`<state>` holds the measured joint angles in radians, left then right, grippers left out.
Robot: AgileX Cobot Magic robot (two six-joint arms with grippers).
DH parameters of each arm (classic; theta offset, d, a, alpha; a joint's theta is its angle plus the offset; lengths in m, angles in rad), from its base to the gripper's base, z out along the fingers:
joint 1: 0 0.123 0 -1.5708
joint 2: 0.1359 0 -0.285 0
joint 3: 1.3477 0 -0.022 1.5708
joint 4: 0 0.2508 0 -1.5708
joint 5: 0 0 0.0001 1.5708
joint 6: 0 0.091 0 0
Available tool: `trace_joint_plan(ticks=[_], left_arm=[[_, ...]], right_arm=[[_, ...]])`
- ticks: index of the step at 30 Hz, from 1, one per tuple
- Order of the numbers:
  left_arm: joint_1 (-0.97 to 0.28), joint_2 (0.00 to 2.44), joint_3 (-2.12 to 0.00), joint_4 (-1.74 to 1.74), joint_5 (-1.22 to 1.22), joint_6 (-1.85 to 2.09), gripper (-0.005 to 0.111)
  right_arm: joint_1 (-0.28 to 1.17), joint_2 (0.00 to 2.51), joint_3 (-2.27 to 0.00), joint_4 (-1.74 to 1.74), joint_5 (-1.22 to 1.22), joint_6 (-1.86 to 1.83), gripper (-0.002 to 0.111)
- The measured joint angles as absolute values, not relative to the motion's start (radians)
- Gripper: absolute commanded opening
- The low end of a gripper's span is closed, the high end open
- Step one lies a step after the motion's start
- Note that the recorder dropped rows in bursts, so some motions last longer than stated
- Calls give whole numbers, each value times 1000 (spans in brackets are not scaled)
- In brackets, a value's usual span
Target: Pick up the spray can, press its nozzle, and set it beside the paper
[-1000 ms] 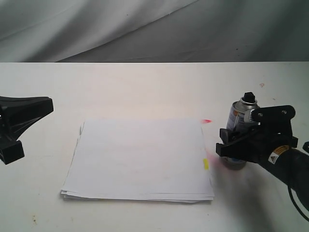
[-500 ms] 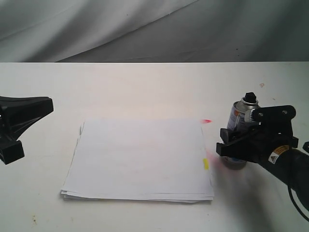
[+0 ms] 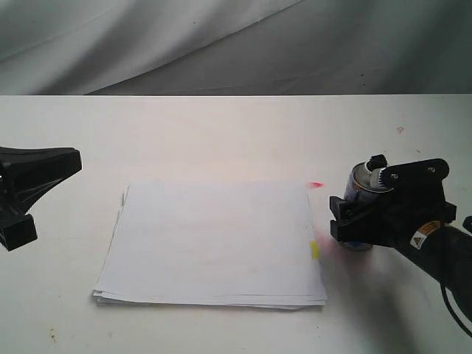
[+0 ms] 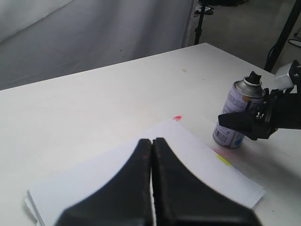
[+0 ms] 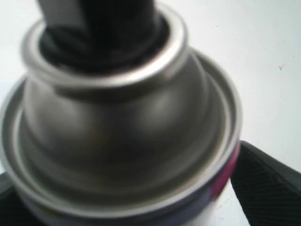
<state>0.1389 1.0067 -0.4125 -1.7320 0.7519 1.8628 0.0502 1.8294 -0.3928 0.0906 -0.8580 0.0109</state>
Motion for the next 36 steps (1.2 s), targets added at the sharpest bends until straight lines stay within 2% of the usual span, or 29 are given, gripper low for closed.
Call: trace_joint_plan(ticks=[7,16,18,20,22,23,24,26,28,33,36], left_arm=[[139,1007,-412,-1732,752,1863,0],[139,1007,-412,-1732,752,1863,0],[139,1007,-412,-1732,752,1863,0],[139,1007,-412,-1732,752,1863,0],[139,1007,-412,-1732,752,1863,0],[139,1007,-412,-1732,752,1863,0],[139,1007,-412,-1732,752,1863,0],[139,1007,-412,-1732,752,1863,0],[139,1007,-412,-1732,752,1863,0],[139,1007,-412,-1732,752,1863,0],[139,1007,-412,-1732,750,1863,0]], right_arm=[[50,1671,-390,91,-841,0,82],[50,1177,-390,70,-568,-61,81],[50,1016,-390,63,-455,-64,77],[50,849,-390,60,-322,-64,69],[50,680,-390,58,-183,-64,56],[50,638,-390,58,-147,-64,44],[50,543,-390,58,-66,-64,39],[50,439,-390,56,37,-64,13],[50,381,-390,56,124,-66,0],[50,324,-390,57,264,-63,0],[50,323,-390,57,263,-63,0]])
